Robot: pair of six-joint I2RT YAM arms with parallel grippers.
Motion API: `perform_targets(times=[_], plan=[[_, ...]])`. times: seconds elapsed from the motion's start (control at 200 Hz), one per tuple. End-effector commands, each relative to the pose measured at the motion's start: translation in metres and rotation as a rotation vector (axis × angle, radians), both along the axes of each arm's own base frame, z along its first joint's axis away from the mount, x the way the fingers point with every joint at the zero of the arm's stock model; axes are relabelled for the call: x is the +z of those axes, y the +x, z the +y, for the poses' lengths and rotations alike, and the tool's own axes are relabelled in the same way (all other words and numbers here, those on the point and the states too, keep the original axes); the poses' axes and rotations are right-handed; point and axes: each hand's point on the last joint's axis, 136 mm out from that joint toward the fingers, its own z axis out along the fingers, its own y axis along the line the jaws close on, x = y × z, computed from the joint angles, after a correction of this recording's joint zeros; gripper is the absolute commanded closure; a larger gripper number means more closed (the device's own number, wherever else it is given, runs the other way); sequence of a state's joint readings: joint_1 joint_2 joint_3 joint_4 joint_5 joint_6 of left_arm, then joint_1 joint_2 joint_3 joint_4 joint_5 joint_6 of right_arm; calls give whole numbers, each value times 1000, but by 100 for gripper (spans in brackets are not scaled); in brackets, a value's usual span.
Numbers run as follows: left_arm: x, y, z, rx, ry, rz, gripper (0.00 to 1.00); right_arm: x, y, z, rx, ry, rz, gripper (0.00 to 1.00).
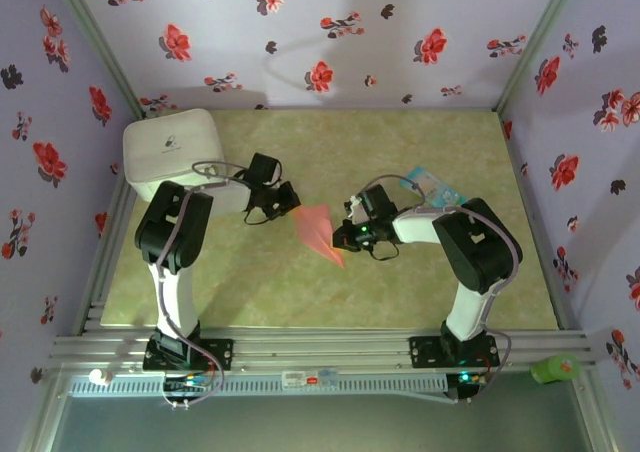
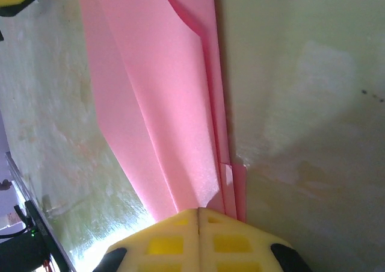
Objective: Fold a paper plane with a square sheet of paper (pick it up from the middle)
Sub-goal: Fourth fold the wing at the center of the table.
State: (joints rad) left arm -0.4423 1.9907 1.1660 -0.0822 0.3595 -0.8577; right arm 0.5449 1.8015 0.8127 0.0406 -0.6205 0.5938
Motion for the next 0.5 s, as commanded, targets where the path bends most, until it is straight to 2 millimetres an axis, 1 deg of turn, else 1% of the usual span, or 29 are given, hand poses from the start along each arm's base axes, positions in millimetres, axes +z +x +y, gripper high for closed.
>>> perform_targets(times=[0.0,0.085,0.18,0.255,0.33,0.39,0.445,0.495], plan=[[-12,11,20,22,105,-3,90,-47,-39,-37,-7,-187,185,100],[-4,15,16,16,93,-18,90,-47,-39,-37,-1,-189,182,100],[10,18,14,11,82,-46,89,-47,-41,-38,9,-196,185,100],[24,16,10,-5,66,-69,88,-47,-41,-39,15,-203,187,100],[39,11,3,-32,52,-99,87,-46,-41,-39,17,-205,185,100],[50,3,-8,-68,35,-121,87,-46,-40,-39,15,-204,183,100],[56,-6,-19,-105,16,-135,87,-45,-38,-38,14,-202,180,100],[58,-14,-27,-129,5,-137,87,-44,-37,-37,10,-199,178,100]])
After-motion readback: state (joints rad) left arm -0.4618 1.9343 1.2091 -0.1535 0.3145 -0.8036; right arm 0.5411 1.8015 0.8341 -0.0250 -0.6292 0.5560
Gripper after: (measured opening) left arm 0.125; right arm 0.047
